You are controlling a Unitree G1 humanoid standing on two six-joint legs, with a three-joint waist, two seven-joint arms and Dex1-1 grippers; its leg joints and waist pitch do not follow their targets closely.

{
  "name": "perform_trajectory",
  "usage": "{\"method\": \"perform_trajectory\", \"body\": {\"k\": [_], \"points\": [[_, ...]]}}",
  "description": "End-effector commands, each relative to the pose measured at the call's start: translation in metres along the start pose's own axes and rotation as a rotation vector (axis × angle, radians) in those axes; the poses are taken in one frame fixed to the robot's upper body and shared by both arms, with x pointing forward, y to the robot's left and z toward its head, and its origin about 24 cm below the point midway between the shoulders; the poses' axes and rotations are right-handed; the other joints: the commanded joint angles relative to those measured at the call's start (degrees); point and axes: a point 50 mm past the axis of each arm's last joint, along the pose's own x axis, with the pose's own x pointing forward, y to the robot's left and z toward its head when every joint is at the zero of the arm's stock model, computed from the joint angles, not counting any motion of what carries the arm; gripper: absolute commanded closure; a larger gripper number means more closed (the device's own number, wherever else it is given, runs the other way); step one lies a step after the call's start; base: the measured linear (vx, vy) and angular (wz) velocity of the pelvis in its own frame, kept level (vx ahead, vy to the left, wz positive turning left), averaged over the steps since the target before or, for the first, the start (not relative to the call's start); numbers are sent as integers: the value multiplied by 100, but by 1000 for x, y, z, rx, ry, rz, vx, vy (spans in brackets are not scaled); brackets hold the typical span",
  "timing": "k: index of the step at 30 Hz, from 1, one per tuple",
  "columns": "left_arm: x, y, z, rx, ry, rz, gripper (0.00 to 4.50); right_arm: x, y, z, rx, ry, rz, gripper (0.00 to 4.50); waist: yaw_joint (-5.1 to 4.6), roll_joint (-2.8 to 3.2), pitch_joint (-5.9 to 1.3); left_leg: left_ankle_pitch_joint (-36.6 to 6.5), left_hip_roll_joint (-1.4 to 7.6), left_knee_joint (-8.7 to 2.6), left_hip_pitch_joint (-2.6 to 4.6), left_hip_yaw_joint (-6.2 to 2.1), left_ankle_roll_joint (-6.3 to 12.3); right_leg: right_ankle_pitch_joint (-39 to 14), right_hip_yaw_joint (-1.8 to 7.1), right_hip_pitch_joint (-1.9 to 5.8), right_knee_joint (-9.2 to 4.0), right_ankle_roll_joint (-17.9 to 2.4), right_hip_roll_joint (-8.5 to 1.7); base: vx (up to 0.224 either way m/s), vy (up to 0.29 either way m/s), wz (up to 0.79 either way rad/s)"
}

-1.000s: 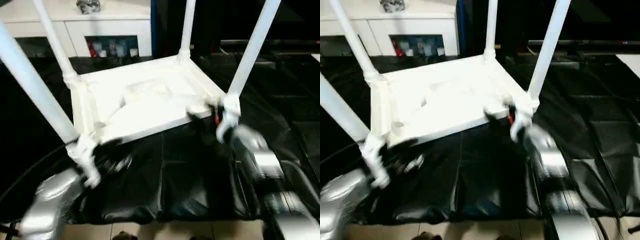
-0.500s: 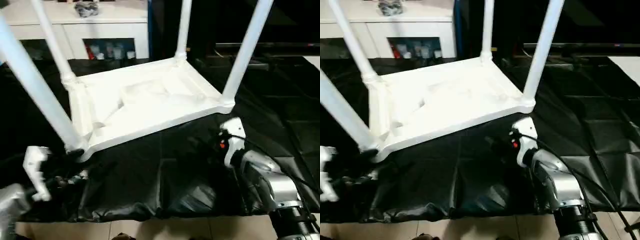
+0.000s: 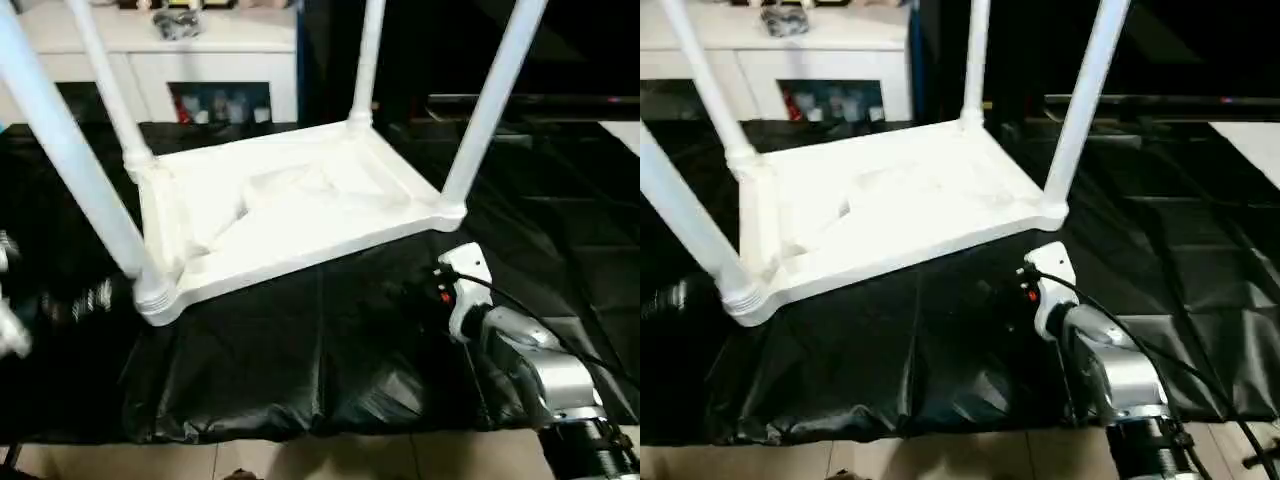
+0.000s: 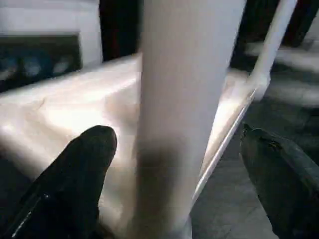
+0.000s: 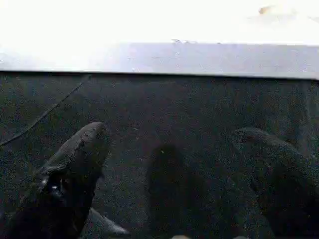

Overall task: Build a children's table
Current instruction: Rotate table base

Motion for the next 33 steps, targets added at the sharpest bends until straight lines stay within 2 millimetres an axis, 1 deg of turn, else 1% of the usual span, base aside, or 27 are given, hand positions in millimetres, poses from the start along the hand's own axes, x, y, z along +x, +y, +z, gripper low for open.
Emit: {"method": "perform_trajectory", "body": {"k": [1, 2, 3, 4, 5, 6, 7, 8, 9, 10, 11, 12, 13, 14, 15, 16, 17, 18, 19, 20, 21, 22, 24, 26, 27, 28, 33], "points": [[13, -7, 6, -2, -28, -50, 1, 6, 3, 9, -25, -22, 0, 0, -13, 79, -267, -2978, 94, -513, 164, -123, -366, -3030, 189, 54, -525, -678, -240, 0, 0, 0], [14, -7, 7, -4, -32, -54, 1, 7, 4, 10, -28, -23, -4, 0, -13, 62, -280, -2853, 91, -521, 128, -125, -359, -2892, 187, 90, -497, -672, -233, 0, 0, 0], [25, -12, 7, -18, -47, -99, 1, 13, 2, 13, -27, -30, -26, 0, -11, 90, -278, -2832, 94, -526, 135, -122, -367, -2834, 194, 85, -494, -680, -232, 0, 0, 0], [34, -15, 8, -30, -60, -136, 1, 18, 1, 15, -28, -37, -45, 0, -33, 75, -277, -2884, 84, -513, 163, -110, -395, -2839, 186, 57, -504, -722, -221, 0, 0, 0], [34, -15, 8, -30, -60, -136, 1, 18, 1, 15, -28, -37, -45, 0, -33, 76, -288, -2877, 79, -501, 180, -104, -414, -2791, 188, 51, -500, -763, -220, 0, 0, 0], [34, -15, 8, -30, -60, -136, 1, 18, 1, 15, -28, -37, -45, 0, -20, 73, -293, -2798, 82, -496, 175, -92, -403, -2596, 204, 57, -486, -823, -216, 0, 0, 0], [45, -21, 8, -42, -68, -181, 1, 25, 0, 17, -30, -41, -66, 0, -21, 66, -296, -2686, 88, -506, 136, -96, -385, -2411, 212, 97, -444, -855, -215, 0, 0, 0], [57, -29, 8, -45, -69, -236, 1, 34, -1, 19, -30, -38, -79, 0, -36, 91, -316, -2628, 88, -491, 161, -81, -426, -2267, 213, 69, -422, -973, -221, 0, 0, 0], [57, -29, 8, -45, -69, -236, 1, 34, -1, 19, -30, -38, -79, 0, -33, 94, -319, -2607, 79, -476, 170, -74, -436, -2209, 211, 70, -422, -1030, -210, 0, 0, 0], [63, -33, 8, -53, -66, -268, 1, 39, -1, 18, -32, -28, -80, 0, -5, 96, -323, -2576, 84, -472, 197, -58, -430, -2126, 217, 64, -427, -1060, -203, 0, 0, 0], [67, -39, 9, -74, -61, -314, 1, 45, 0, 17, -38, -10, -76, 0, -1, 48, -331, -2496, 88, -449, 184, -32, -415, -1966, 233, 59, -386, -1160, -212, 0, 0, 0], [69, -43, 9, -93, -56, -349, 1, 48, 0, 15, -41, 4, -73, 0, 23, 66, -327, -2398, 92, -459, 162, -33, -397, -1902, 233, 91, -368, -1202, -214, 0, 0, 0], [70, -45, 10, -100, -54, -365, 1, 50, 1, 14, -41, 10, -73, 0, 19, 71, -331, -2331, 88, -454, 145, -35, -392, -1836, 231, 105, -345, -1218, -207, 0, 0, 0], [72, -48, 10, -113, -51, -391, 1, 52, 1, 13, -41, 18, -73, 0, 29, 52, -344, -2179, 97, -459, 126, -31, -357, -1707, 231, 138, -326, -1219, -210, 0, 0, 0], [72, -51, 11, -124, -47, -416, 1, 53, 1, 12, -39, 26, -73, 0, 29, 60, -342, -2131, 94, -454, 122, -28, -350, -1654, 232, 139, -320, -1229, -202, 0, 0, 0], [74, -57, 12, -144, -38, -454, 1, 56, 1, 11, -39, 37, -72, 0, 27, 45, -358, -2003, 92, -442, 115, -17, -334, -1519, 228, 159, -284, -1284, -196, 0, 0, 0], [75, -67, 13, -178, -19, -524, 1, 60, 2, 9, -46, 53, -68, 0, 24, 43, -366, -1870, 93, -437, 92, -15, -319, -1387, 222, 179, -258, -1328, -194, 0, 0, 0], [76, -74, 14, -203, -4, -568, 1, 63, 3, 8, -49, 63, -64, 0, 20, 6, -374, -1823, 102, -435, 84, -10, -317, -1324, 219, 183, -240, -1367, -201, 0, 0, 0], [78, -83, 17, -240, 2, -619, 1, 66, 4, 8, -48, 70, -58, 0, 20, 8, -358, -1792, 99, -438, 79, -8, -288, -1356, 214, 188, -233, -1386, -194, 0, 0, 0], [80, -90, 19, -271, -2, -650, 1, 68, 6, 9, -42, 69, -49, 0, 16, 18, -348, -1812, 104, -434, 90, 2, -282, -1388, 216, 177, -240, -1400, -185, 0, 0, 0], [80, -91, 19, -274, -2, -652, 1, 69, 6, 9, -42, 68, -48, 0, 16, 18, -348, -1812, 104, -434, 90, 2, -282, -1388, 216, 177, -240, -1400, -185, 0, 0, 0], [81, -100, 24, -333, -30, -707, 1, 72, 9, 12, -51, 63, -37, 0, 8, 12, -339, -1875, 93, -429, 87, 13, -296, -1448, 219, 181, -247, -1360, -179, 0, 0, 0], [80, -112, 27, -380, -46, -769, 1, 75, 13, 14, -57, 55, -22, 0, -11, -12, -338, -1905, 97, -439, 72, 1, -323, -1530, 211, 204, -252, -1330, -180, 0, 0, 0], [81, -122, 29, -412, -60, -809, 1, 78, 18, 16, -60, 48, -6, 0, -38, -24, -331, -1910, 97, -440, 69, 3, -329, -1531, 213, 202, -257, -1314, -172, 0, 0, 0], [82, -124, 30, -420, -62, -819, 1, 78, 19, 17, -61, 47, -1, 0, -56, -51, -329, -1941, 97, -438, 67, 10, -327, -1574, 214, 198, -260, -1304, -173, 0, 0, 0], [84, -133, 30, -450, -66, -851, 1, 81, 24, 17, -69, 45, 20, 0, -98, -63, -329, -1996, 91, -431, 59, -1, -324, -1767, 216, 204, -278, -1252, -189, 0, 0, 0], [89, -148, 28, -493, -50, -898, 1, 87, 36, 16, -94, 48, 79, 0, -139, -79, -320, -1971, 86, -420, 55, 0, -293, -1930, 221, 191, -299, -1136, -177, 0, 0, 0]]}}
